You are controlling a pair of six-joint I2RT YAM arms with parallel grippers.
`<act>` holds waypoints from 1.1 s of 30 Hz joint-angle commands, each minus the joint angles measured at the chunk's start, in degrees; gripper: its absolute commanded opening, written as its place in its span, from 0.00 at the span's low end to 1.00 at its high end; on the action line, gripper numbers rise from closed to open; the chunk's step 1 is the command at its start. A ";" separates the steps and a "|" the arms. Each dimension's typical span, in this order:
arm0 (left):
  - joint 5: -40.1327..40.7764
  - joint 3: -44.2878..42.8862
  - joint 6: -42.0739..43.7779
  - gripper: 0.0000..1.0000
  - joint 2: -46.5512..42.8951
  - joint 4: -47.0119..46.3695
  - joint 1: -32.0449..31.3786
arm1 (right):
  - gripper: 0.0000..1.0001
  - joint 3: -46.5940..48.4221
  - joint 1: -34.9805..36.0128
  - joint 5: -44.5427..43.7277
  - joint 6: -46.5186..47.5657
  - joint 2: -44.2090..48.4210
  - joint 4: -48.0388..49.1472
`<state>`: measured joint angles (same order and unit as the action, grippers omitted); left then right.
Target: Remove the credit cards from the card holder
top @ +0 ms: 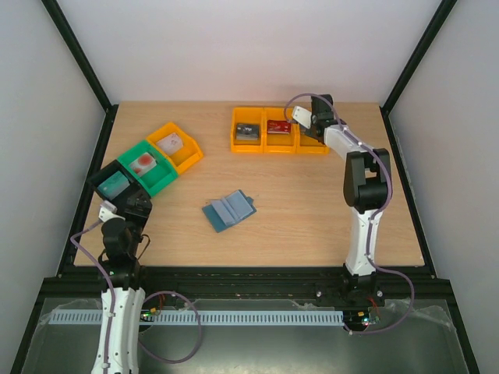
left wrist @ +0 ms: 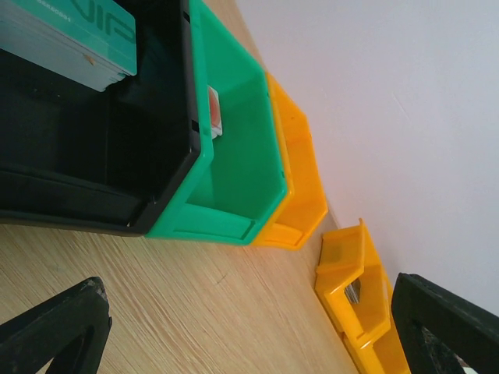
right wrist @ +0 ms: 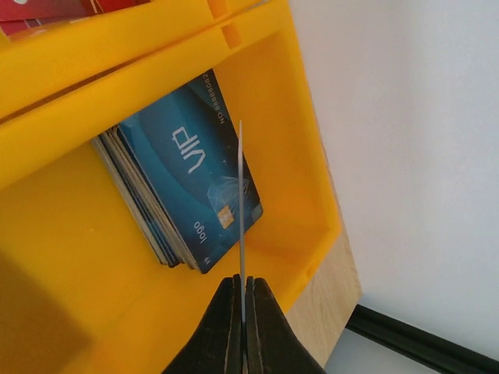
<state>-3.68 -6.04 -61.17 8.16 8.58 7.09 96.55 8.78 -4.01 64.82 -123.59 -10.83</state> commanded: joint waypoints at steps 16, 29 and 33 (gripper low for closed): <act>0.25 0.69 -0.71 1.00 0.97 0.51 1.26 | 0.02 4.66 0.32 -3.44 7.57 -6.47 9.47; 0.18 0.84 -0.72 1.00 1.33 0.56 1.35 | 0.06 2.94 0.54 -4.43 11.26 -8.16 13.87; 0.08 0.79 -0.77 0.99 1.25 0.47 1.43 | 0.12 1.99 0.54 -4.74 11.74 -8.09 14.11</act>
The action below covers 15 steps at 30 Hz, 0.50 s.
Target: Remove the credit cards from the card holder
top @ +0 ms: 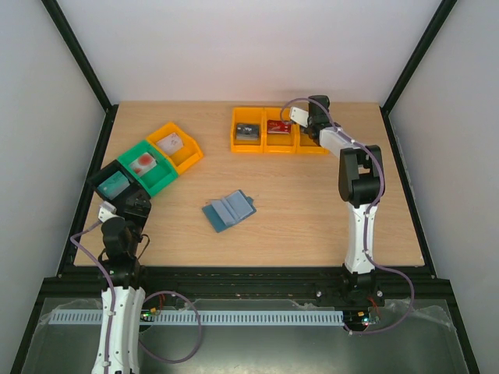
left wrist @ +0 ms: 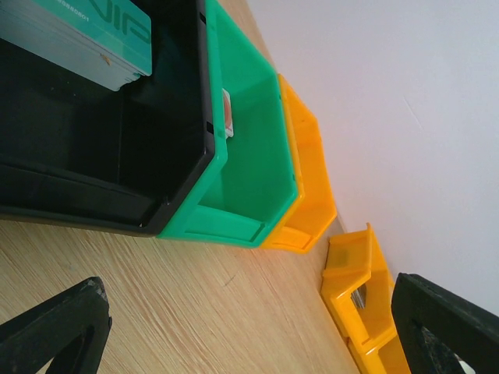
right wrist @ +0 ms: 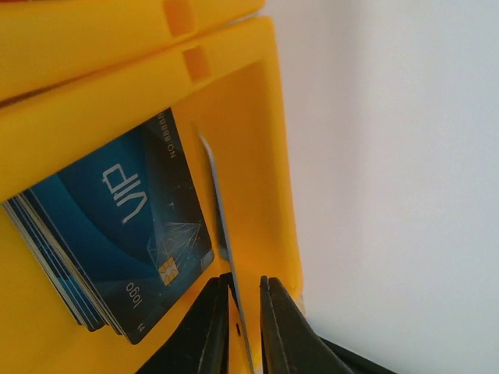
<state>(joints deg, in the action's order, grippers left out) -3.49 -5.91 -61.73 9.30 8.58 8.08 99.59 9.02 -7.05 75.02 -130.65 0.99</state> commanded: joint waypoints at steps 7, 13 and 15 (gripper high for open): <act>-0.30 0.70 -0.19 1.00 -0.07 0.38 0.45 | 0.26 -3.49 0.29 -2.64 2.39 0.60 3.20; -0.38 0.69 -0.05 0.99 -0.05 0.26 0.41 | 0.53 -4.21 0.21 -2.64 2.26 2.00 3.84; -0.38 0.69 -0.03 0.99 -0.07 0.16 0.45 | 0.61 -4.28 0.23 -2.91 2.31 2.31 3.80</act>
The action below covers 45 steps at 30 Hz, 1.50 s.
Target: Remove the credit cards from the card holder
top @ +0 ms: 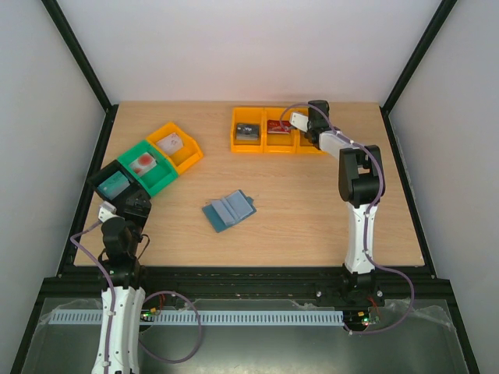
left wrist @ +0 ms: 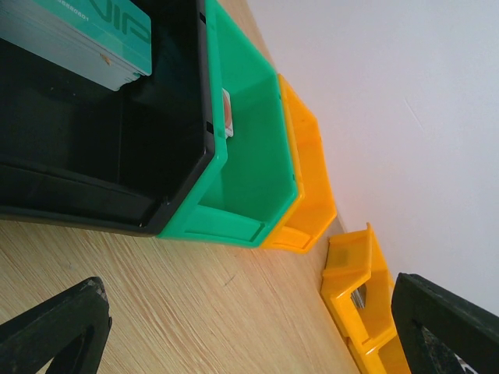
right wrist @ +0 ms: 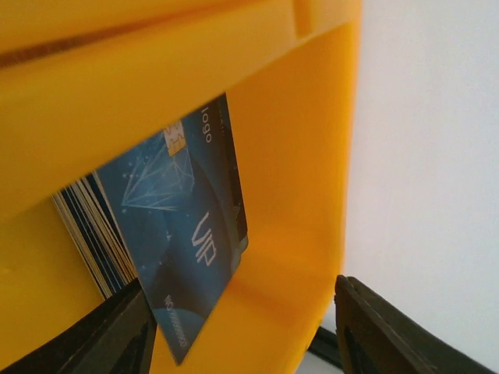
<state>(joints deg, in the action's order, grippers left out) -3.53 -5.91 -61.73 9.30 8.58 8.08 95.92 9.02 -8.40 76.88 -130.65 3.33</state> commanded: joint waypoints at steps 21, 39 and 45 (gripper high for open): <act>-0.97 0.67 0.32 0.99 -0.82 -0.31 0.45 | 0.98 -3.26 0.04 3.06 -50.73 19.48 5.07; -1.48 0.69 0.50 0.99 -0.65 -0.32 0.48 | 0.17 15.06 0.04 1.28 -93.39 0.70 -36.93; -1.48 0.74 0.44 0.99 -0.03 -0.31 0.62 | 0.09 16.17 -0.02 0.21 -93.93 -3.73 -37.22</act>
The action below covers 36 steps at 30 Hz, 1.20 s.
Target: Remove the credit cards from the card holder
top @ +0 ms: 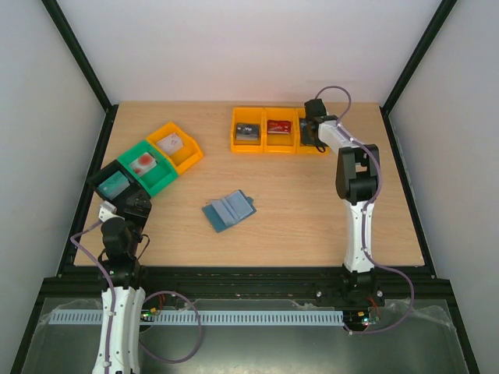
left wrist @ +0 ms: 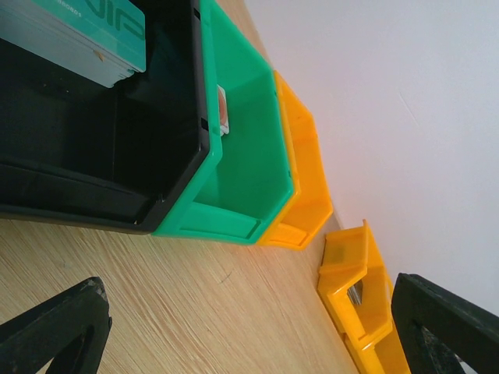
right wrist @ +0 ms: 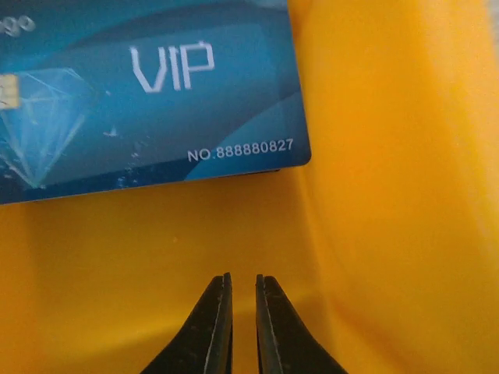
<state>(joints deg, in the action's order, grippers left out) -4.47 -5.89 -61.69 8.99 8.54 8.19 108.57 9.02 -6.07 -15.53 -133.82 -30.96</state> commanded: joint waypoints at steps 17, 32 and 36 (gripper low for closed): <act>-0.36 0.72 0.33 0.99 0.59 -0.17 0.87 | 0.04 18.87 -0.06 -4.95 -0.12 -8.32 -5.58; -9.97 0.79 3.09 0.99 2.93 -6.02 -1.20 | 0.26 -18.81 14.13 21.98 -2.68 26.97 5.13; -15.46 0.06 5.24 1.00 11.73 -9.54 -9.25 | 0.35 -26.32 20.41 27.89 -2.88 28.61 4.04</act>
<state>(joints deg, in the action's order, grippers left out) -12.32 -5.58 -59.35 14.24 3.46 5.04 89.93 25.23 10.85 -17.37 -103.09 -25.93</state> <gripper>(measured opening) 0.994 0.311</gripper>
